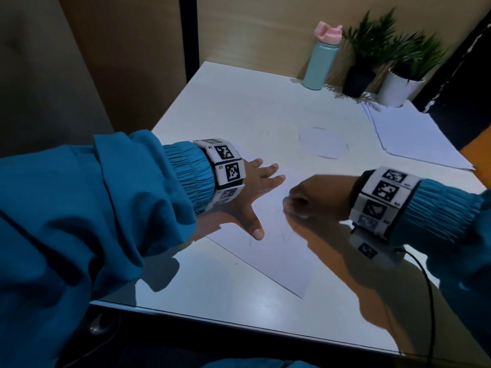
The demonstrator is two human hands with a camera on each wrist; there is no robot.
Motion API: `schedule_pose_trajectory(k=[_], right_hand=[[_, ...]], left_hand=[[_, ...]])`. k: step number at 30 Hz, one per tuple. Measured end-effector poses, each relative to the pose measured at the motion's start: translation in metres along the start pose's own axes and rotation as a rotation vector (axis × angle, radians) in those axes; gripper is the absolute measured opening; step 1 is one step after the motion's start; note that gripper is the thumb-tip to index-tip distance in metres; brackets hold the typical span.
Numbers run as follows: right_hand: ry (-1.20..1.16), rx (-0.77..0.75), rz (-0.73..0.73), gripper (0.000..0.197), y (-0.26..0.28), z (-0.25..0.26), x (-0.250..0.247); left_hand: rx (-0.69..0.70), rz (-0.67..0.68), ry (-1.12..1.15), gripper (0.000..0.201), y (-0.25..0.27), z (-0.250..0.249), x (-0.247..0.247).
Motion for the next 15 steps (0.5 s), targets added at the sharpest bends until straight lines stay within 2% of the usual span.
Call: schedule_pose_trajectory(k=[2, 3, 6, 7, 12, 13, 15], right_hand=[[-0.044, -0.069, 0.057, 0.036, 0.005, 0.022, 0.010], [-0.049, -0.043, 0.079, 0.035, 0.006, 0.016, 0.009], [-0.057, 0.159, 0.064, 0.035, 0.007, -0.033, -0.006], [-0.057, 0.180, 0.054, 0.036, 0.007, -0.037, -0.008], [-0.084, -0.043, 0.100, 0.033, 0.014, 0.030, 0.010], [-0.060, -0.023, 0.105, 0.034, 0.012, 0.025, 0.007], [-0.028, 0.129, 0.092, 0.036, 0.007, -0.014, -0.004]], left_hand=[[-0.004, 0.016, -0.013, 0.148, 0.001, 0.001, -0.001], [-0.004, 0.014, -0.009, 0.146, 0.001, 0.001, -0.001], [-0.004, -0.001, 0.005, 0.149, 0.001, 0.000, 0.000], [-0.005, -0.004, 0.010, 0.150, 0.001, 0.000, 0.000], [0.001, 0.014, 0.008, 0.139, 0.003, 0.000, -0.002], [0.000, 0.013, 0.006, 0.137, 0.003, 0.000, -0.002], [0.000, 0.011, 0.007, 0.140, 0.003, -0.001, -0.002]])
Point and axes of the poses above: each hand's wrist, its own y-axis away from the middle knuckle, its own x-axis out of the palm, z = x × y, the point moved 10 cm from there along -y, towards the middle knuckle, and after that the axes turned 8 degrees about -x, right-handed, at the moved point
